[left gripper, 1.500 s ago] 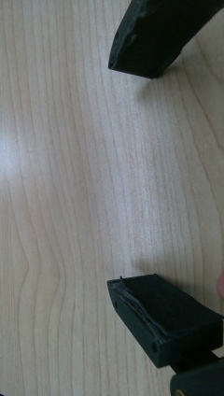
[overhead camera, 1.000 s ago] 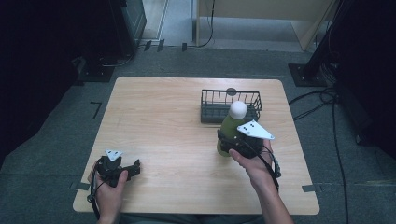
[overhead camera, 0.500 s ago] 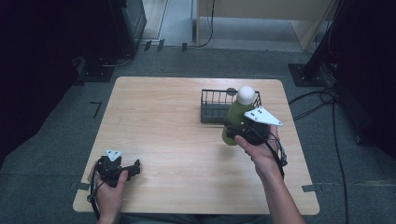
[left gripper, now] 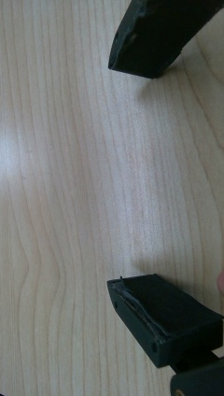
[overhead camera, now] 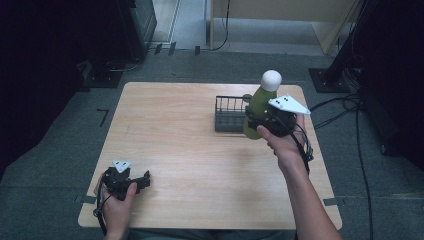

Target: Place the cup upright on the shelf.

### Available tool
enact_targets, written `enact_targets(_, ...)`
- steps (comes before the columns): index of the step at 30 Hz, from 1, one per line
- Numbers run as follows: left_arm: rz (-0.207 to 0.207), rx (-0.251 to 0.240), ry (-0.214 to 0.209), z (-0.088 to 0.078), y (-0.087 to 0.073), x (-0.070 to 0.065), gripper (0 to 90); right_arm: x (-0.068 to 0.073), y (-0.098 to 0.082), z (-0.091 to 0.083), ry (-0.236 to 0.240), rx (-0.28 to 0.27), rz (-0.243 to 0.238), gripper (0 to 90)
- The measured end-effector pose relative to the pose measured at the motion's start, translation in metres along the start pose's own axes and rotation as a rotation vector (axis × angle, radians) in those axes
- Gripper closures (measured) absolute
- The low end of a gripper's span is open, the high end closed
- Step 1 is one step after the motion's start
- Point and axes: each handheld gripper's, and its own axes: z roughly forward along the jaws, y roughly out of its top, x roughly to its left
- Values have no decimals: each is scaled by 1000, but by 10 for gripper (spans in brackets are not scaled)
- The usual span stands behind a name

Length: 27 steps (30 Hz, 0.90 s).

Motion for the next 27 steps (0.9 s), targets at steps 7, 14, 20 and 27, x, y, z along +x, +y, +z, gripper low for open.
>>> enact_targets(7,0,1,0,0,0,0,0,-11,19,9,-49,-42,23,208)
enact_targets(14,0,0,0,0,0,0,0,-21,27,26,-90,-60,40,208)
enact_targets(20,0,-2,1,0,0,0,0,-31,28,46,-141,-78,35,208)
enact_targets(27,1,0,0,0,0,0,0,-45,22,72,-180,-60,86,207)
